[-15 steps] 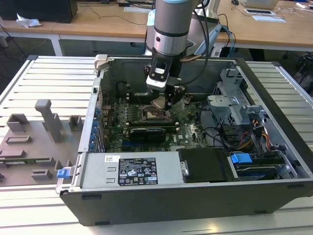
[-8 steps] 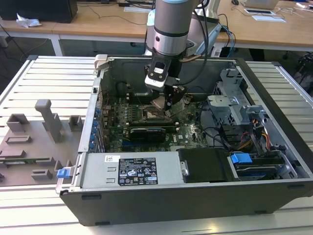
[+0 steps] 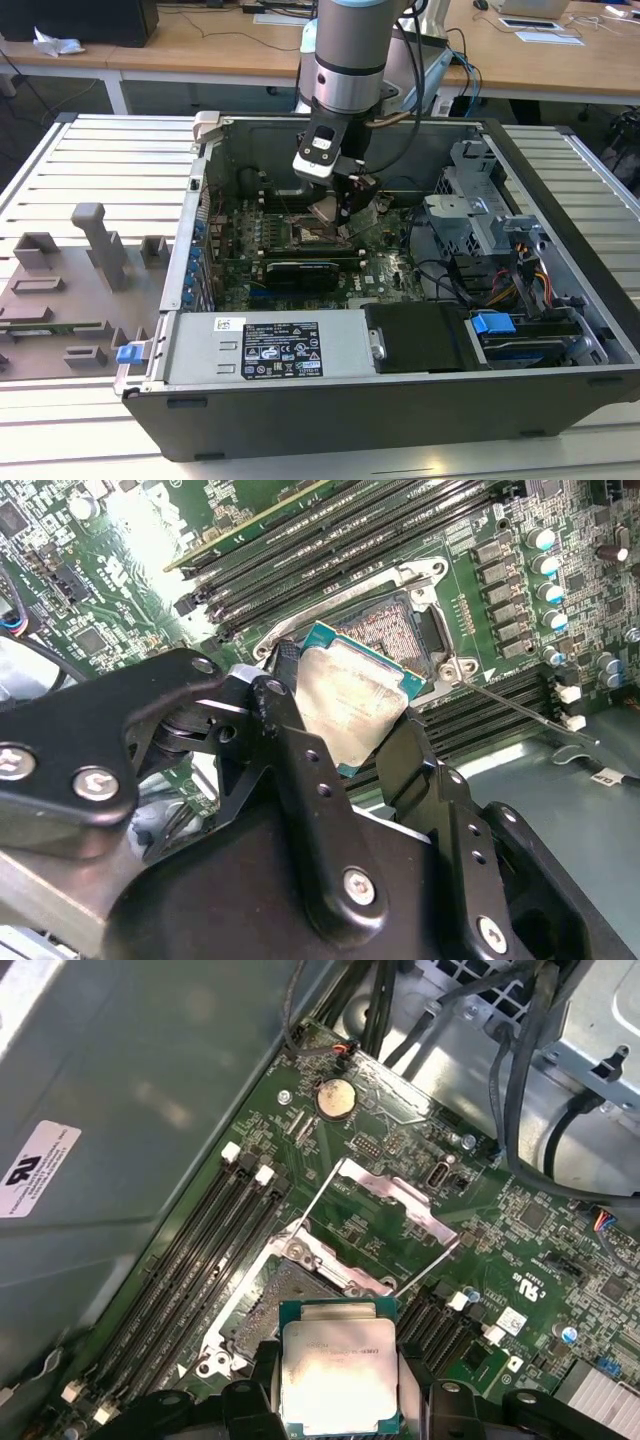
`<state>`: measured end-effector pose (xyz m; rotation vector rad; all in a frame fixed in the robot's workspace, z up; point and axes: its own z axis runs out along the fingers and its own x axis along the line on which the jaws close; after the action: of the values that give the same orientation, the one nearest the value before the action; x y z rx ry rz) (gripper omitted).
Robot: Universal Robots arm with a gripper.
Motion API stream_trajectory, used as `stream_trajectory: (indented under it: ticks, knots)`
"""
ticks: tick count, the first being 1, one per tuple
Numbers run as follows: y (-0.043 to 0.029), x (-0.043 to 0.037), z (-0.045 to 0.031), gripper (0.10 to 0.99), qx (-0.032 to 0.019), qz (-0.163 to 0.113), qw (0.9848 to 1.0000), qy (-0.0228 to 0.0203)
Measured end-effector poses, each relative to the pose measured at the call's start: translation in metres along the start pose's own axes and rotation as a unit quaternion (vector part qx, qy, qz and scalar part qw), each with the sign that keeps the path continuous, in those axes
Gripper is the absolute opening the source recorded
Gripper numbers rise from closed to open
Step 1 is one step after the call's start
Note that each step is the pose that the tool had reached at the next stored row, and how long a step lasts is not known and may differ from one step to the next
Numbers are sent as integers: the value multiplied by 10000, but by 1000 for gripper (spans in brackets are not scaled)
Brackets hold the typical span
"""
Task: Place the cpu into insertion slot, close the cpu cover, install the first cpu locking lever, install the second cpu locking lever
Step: 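Place the cpu into insertion slot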
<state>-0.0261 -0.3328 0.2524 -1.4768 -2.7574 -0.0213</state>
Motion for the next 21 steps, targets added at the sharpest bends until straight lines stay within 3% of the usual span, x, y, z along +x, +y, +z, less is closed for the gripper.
stream_trajectory:
  ticks: [10, 15, 21]
  knots:
    - [0, 0, 0, 545, -6, 331, 9995, -2]
    - [-1, 0, 1, 545, -10, 594, 9982, -5]
    - [0, 0, 1, 545, 19, 852, 9963, -64]
